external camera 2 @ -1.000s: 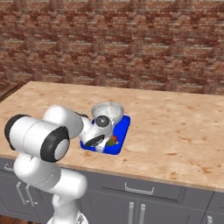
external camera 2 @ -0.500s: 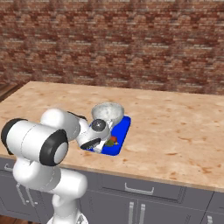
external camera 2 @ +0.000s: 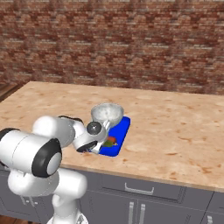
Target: Place the two vegetables and bowl onto the tray for setting up a vegetable dip station.
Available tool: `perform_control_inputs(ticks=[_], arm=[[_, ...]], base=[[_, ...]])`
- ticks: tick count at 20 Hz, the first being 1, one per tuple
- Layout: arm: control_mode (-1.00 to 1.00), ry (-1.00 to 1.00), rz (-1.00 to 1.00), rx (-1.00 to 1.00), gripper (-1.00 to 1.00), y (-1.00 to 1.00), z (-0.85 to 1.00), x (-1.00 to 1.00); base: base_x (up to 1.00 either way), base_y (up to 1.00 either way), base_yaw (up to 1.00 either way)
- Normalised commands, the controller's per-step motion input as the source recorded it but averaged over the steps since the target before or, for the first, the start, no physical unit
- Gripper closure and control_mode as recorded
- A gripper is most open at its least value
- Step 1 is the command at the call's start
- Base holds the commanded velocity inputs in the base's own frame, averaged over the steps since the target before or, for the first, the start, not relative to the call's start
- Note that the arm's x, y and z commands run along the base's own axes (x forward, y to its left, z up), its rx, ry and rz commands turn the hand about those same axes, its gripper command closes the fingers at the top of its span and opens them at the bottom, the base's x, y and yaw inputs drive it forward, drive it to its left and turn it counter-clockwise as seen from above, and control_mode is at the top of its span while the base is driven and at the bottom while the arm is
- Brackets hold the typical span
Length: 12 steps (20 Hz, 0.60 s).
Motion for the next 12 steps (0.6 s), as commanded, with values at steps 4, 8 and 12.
perform_control_inputs(ticks=[4, 8, 12], arm=[[-1.00, -0.02, 0.00, -0.10, -1.00, 0.01, 0.12, 0.04], [-1.00, 0.00, 0.00, -0.09, -1.00, 0.00, 0.20, 0.00], [-1.00, 0.00, 0.00, -0.02, -1.00, 0.00, 0.20, -0.20]], base=[[0.00, 0.00, 0.00], [0.00, 0.00, 0.00], [0.00, 0.00, 0.00]])
